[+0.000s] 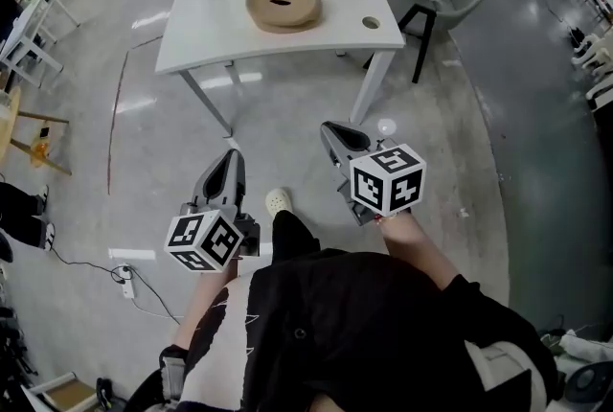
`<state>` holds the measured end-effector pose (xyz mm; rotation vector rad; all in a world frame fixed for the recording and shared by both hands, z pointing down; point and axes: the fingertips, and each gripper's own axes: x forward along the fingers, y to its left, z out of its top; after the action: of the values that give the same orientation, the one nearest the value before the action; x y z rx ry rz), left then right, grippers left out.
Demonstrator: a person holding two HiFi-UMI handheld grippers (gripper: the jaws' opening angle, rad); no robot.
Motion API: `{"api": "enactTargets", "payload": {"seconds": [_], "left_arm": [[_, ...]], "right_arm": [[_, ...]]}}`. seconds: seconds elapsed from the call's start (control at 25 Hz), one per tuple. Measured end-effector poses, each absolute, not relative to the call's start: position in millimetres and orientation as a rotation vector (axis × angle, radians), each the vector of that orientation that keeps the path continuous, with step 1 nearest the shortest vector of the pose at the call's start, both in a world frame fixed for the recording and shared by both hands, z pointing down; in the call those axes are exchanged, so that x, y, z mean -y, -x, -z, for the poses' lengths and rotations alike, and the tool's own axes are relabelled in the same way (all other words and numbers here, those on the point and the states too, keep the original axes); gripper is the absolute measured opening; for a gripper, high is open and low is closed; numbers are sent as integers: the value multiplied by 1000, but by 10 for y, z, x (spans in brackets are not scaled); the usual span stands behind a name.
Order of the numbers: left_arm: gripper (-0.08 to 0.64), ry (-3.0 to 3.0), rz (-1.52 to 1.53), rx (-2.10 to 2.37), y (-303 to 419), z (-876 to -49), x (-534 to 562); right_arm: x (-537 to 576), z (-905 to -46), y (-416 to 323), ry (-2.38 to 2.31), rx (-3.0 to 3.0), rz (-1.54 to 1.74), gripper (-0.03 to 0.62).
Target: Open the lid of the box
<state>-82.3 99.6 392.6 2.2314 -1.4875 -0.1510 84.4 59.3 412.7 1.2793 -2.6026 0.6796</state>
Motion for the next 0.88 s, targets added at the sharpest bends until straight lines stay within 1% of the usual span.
{"api": "enactTargets", "payload": {"seconds": [0.88], "left_arm": [[11,-2289,105,1413,1120,-3853,907]], "right_arm": [[1131,-4180,-590,-1385,2547,-752,5]]}}
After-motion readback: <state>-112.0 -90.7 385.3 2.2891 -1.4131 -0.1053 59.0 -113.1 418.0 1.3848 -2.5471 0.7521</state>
